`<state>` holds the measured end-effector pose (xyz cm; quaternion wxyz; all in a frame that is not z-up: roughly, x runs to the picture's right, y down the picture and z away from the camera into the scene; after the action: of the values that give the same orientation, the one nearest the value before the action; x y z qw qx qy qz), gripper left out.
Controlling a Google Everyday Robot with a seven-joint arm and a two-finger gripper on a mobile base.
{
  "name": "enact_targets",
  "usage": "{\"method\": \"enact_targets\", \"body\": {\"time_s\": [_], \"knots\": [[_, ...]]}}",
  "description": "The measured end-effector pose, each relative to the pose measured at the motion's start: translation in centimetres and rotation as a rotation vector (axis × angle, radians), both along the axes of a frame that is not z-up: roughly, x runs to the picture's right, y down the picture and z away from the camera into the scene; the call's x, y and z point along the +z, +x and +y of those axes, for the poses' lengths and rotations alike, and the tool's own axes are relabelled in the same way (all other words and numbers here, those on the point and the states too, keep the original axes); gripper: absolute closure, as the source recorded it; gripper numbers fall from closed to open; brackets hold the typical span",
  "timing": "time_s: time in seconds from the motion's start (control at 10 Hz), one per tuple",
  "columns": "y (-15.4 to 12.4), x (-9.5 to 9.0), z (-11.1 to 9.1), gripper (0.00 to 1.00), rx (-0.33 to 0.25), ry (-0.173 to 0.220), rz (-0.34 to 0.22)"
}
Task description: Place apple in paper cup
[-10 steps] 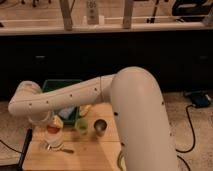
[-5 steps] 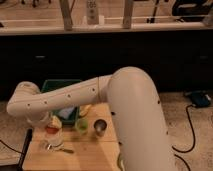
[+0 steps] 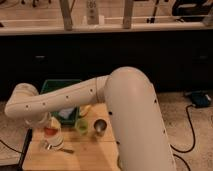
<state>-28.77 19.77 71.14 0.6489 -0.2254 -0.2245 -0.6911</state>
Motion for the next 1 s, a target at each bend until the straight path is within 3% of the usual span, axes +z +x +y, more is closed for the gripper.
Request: {"method": "enact_targets", "body": {"time_s": [0.2,0.9,1.0], "knots": [[-0.3,0.1,-0.1,0.89,0.005,0.001,0.002],[1.5,-0.8,-0.4,0.22,0.038,0.005,0.037],[1.5,-0.9,-0.5,0.20,0.043,0.006,0.038]]}}
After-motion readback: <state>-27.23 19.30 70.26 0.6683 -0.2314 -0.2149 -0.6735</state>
